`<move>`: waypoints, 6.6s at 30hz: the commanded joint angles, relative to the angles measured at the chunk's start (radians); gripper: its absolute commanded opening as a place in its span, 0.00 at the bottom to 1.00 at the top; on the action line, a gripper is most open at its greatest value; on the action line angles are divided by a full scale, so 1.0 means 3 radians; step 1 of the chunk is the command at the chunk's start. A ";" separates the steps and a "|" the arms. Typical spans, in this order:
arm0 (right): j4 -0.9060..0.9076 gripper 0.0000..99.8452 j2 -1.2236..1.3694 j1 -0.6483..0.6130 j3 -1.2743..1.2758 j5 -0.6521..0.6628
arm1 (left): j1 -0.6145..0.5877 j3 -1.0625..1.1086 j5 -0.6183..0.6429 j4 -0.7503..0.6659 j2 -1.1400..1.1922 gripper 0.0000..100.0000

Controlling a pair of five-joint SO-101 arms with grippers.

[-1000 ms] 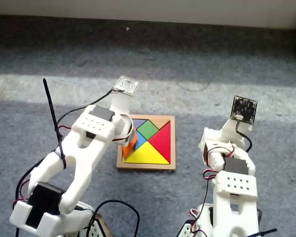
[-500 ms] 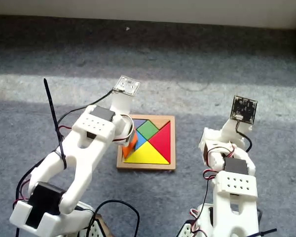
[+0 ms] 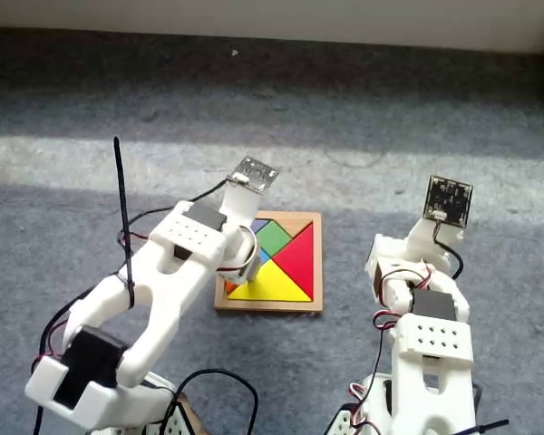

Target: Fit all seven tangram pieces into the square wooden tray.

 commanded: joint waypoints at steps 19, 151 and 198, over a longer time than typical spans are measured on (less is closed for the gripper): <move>-0.0090 0.04 -0.0064 -0.0018 -0.0013 0.0046 | 0.0003 -0.0340 -0.0036 0.0266 -0.0038 0.13; -0.0084 0.04 -0.0069 -0.0018 -0.0013 0.0046 | -0.0376 -0.1036 0.0148 0.0435 0.0770 0.02; -0.0084 0.04 -0.0079 -0.0028 -0.0013 0.0051 | -0.0780 -0.1005 0.0138 0.0460 0.0478 0.05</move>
